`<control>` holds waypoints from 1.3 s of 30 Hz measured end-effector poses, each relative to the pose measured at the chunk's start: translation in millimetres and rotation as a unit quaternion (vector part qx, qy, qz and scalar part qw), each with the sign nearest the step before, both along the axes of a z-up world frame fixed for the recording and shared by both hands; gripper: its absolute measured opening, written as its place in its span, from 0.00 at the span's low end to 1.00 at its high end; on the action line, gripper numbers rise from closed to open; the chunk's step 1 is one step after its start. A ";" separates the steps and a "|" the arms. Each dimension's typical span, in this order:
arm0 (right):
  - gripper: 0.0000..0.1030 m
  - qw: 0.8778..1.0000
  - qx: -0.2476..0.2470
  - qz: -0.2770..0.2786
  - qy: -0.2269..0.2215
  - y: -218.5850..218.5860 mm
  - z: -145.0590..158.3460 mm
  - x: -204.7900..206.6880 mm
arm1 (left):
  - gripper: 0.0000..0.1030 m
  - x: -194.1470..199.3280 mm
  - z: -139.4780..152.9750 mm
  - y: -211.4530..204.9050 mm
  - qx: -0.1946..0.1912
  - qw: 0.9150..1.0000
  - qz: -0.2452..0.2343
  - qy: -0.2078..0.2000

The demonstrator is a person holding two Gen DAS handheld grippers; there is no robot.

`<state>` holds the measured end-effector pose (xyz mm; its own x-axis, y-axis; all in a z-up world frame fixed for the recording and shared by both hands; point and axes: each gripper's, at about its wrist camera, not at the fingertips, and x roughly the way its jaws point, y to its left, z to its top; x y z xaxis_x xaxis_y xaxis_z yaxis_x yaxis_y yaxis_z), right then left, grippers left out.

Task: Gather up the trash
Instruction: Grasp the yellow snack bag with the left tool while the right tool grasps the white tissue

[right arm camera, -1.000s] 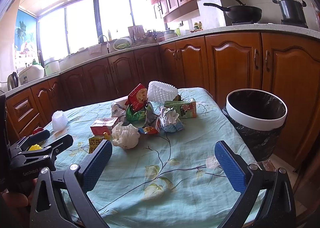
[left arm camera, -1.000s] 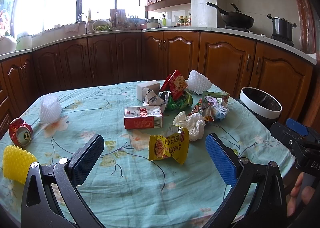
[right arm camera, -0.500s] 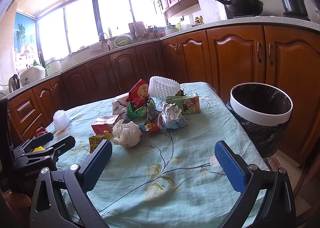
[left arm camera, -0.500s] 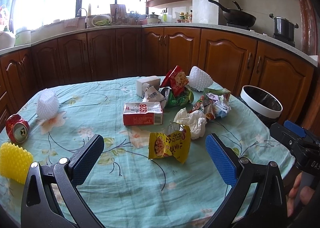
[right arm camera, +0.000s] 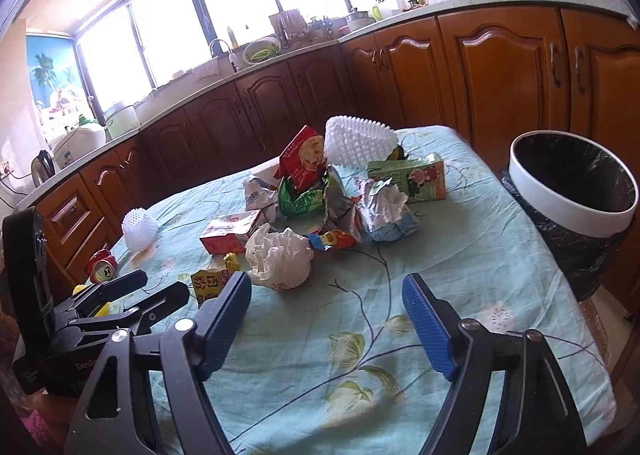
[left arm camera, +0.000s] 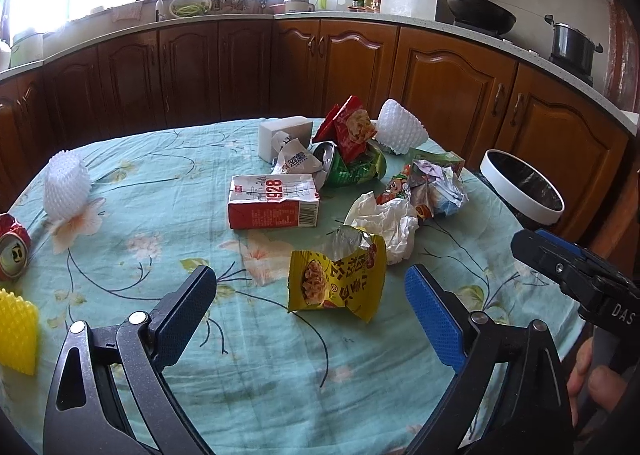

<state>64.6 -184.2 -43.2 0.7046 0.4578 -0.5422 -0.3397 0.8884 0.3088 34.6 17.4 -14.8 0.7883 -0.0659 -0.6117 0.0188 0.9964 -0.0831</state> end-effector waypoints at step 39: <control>0.11 0.997 0.043 0.006 0.058 -31.5 3.2 45.3 | 0.09 49.2 18.2 -21.5 -0.050 0.993 -0.097 0.034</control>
<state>109.9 -215.7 -39.9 0.6340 0.5146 -0.5772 -0.3081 0.8528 0.4218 83.9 -4.0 3.4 0.7123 -0.2751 -0.6457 0.2007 0.9614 -0.1883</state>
